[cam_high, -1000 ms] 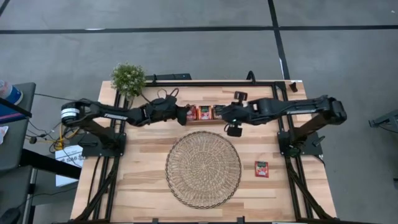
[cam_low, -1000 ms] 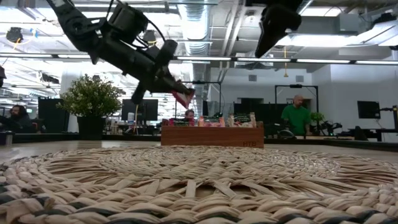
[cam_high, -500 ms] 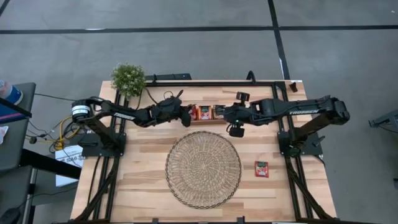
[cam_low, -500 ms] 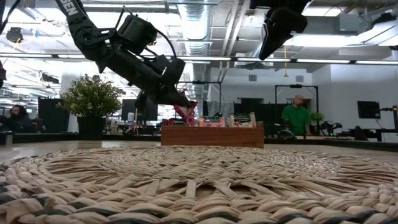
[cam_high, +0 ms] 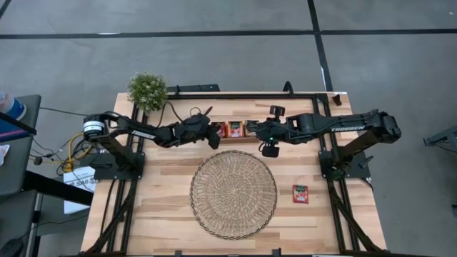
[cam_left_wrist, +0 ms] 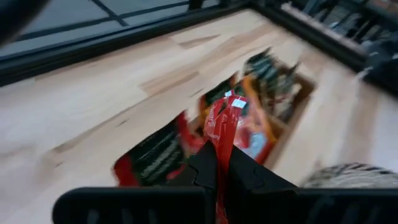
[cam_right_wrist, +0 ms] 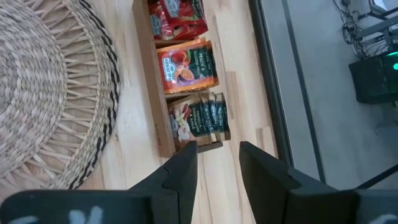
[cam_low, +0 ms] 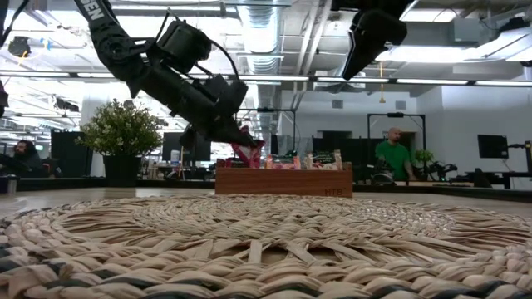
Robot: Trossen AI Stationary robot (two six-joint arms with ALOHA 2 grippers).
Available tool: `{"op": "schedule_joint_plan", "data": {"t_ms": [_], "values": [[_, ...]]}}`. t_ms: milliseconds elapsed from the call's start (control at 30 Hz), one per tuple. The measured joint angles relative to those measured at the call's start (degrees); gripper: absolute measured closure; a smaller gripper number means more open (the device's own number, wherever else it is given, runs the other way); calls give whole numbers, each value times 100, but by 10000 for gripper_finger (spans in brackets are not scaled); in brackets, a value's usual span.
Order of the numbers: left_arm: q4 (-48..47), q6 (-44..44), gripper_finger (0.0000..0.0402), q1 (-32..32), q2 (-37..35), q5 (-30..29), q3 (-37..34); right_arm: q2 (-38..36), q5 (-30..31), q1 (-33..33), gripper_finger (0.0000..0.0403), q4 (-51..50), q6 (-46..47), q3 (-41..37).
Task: Pick & Place Tea
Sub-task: Put the red tea bag into the wooden organizer
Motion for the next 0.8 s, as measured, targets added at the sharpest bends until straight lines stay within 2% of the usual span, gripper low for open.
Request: {"op": "schedule_joint_plan", "data": {"t_ms": [333,800], "values": [[4,40,401,-1,75,-174,0,0,2,0,290,44,107,2],[2,40,401,-1,75,-40,0,0,-4,4,290,42,151,4]]}}
